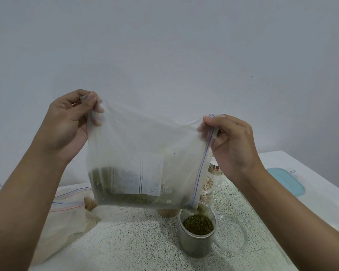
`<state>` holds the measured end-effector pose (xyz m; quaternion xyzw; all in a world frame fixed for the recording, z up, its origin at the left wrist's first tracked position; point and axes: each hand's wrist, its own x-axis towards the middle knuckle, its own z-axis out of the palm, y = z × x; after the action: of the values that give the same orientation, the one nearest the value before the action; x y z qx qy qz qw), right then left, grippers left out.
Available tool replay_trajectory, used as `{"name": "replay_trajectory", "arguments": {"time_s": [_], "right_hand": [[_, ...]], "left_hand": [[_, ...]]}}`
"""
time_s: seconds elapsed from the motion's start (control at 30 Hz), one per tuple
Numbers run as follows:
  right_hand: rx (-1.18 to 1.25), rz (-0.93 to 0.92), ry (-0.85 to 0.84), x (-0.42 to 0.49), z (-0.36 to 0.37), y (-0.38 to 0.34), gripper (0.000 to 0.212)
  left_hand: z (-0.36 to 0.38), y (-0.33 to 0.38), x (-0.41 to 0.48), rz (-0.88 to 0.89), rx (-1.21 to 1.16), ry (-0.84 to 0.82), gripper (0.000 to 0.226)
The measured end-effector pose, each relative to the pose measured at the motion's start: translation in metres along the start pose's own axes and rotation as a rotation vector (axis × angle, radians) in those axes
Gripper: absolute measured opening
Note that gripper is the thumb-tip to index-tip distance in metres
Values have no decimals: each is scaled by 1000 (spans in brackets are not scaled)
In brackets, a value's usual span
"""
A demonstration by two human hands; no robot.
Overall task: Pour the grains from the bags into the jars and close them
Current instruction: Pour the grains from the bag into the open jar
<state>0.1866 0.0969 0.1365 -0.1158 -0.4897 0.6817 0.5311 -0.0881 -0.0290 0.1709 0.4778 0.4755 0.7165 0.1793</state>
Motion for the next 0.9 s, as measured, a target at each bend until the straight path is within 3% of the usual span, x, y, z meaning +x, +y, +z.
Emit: {"name": "replay_trajectory", "arguments": {"time_s": [0.9], "right_hand": [[-10, 19, -24, -5, 7, 2, 13]], "left_hand": [[-7, 1, 5, -7, -20, -19, 28]]}}
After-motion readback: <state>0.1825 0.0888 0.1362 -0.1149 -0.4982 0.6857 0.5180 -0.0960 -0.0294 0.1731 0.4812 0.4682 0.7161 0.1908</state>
